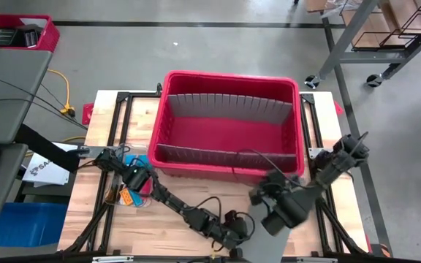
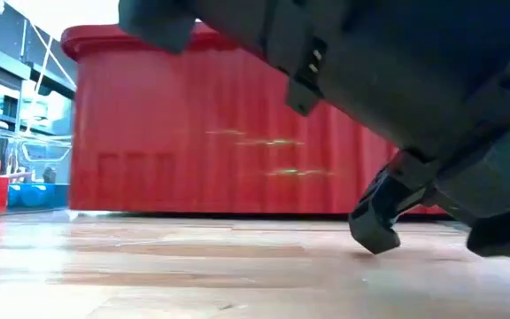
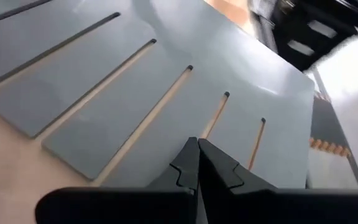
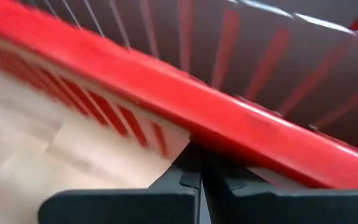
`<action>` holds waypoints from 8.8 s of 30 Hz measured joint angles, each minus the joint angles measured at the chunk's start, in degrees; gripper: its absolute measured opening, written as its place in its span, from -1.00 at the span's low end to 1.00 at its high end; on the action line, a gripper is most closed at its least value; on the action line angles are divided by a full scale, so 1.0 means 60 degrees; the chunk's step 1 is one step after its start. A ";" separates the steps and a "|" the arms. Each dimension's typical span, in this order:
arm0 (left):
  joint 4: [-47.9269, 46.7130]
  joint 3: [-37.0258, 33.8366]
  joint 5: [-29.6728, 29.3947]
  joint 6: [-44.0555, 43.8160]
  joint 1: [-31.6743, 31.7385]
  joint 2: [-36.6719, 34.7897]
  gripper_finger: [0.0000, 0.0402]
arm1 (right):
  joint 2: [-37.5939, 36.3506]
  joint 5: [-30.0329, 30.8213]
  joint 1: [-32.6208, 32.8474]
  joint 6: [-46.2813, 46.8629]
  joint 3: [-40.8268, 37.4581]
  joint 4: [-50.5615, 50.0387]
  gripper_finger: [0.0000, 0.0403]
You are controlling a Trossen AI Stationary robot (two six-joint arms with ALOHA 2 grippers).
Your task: Sort Items/Unsort Items
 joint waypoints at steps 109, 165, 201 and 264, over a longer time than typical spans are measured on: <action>-0.2686 -0.0058 0.1793 0.0226 -0.0611 -0.0875 -1.00 | 0.2428 -0.2515 0.3961 0.1654 -0.3564 1.6870 0.19; -0.7906 -0.0058 0.2007 0.0169 -0.1024 -0.8406 -0.84 | -0.0466 -0.3098 0.5416 -0.2425 0.1425 0.9271 -1.00; -1.2621 -0.0192 -0.6681 0.0271 -0.1979 -1.2779 -0.07 | -0.3833 0.0795 -0.2432 -0.9589 0.3815 0.3635 -1.00; -0.5741 -0.0185 1.4627 0.4919 1.3147 -0.6685 -0.05 | -0.5377 0.0491 -0.3192 -0.9806 0.3813 0.2479 -1.00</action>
